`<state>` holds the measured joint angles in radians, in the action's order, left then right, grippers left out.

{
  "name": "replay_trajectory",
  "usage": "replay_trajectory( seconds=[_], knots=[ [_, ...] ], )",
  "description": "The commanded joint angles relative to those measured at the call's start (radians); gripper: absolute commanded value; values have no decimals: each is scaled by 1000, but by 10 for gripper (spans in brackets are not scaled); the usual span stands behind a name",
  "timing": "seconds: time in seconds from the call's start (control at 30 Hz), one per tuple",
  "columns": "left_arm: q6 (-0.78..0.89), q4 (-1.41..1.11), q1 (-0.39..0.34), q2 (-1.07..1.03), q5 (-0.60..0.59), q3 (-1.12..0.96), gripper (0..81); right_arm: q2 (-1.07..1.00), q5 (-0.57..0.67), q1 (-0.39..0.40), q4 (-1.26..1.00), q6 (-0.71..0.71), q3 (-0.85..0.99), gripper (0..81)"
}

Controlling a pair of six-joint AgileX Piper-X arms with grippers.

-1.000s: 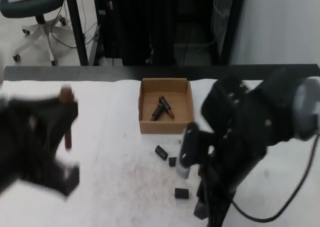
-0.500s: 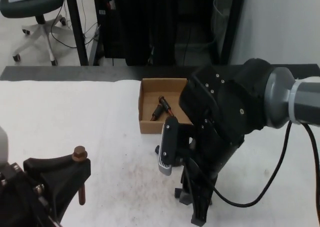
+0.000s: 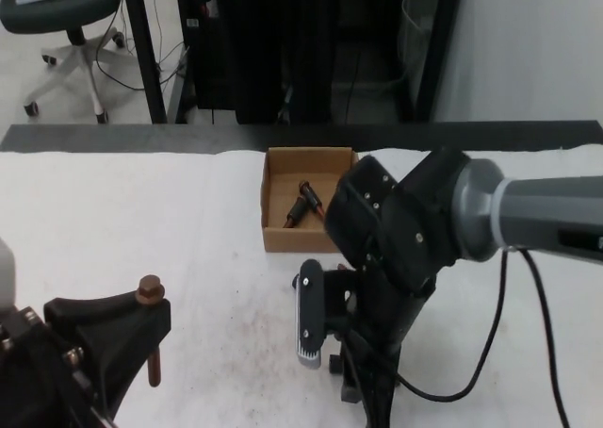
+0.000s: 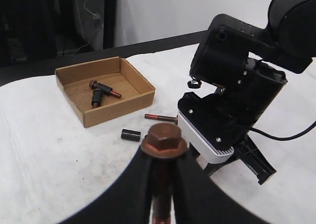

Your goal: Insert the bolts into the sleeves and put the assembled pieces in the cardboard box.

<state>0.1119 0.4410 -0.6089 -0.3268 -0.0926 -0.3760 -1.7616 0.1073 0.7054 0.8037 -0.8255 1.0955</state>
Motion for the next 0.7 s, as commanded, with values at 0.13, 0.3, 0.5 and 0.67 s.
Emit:
replay_trajectory(
  seconds=[0.13, 0.3, 0.5, 0.67],
  knots=[
    [0, -18, 4, 11, -7, -3, 2, -35, -50, 3, -68, -51, 8, 354],
    [0, -3, 4, 11, -7, -3, 2, -60, -49, 3, -88, -67, 10, 354],
    [0, -2, 4, 11, -7, -3, 2, -97, -49, 3, -89, -67, 9, 354],
    [0, -2, 4, 11, -7, -3, 2, -122, -49, 3, -105, -67, 9, 354]
  ],
)
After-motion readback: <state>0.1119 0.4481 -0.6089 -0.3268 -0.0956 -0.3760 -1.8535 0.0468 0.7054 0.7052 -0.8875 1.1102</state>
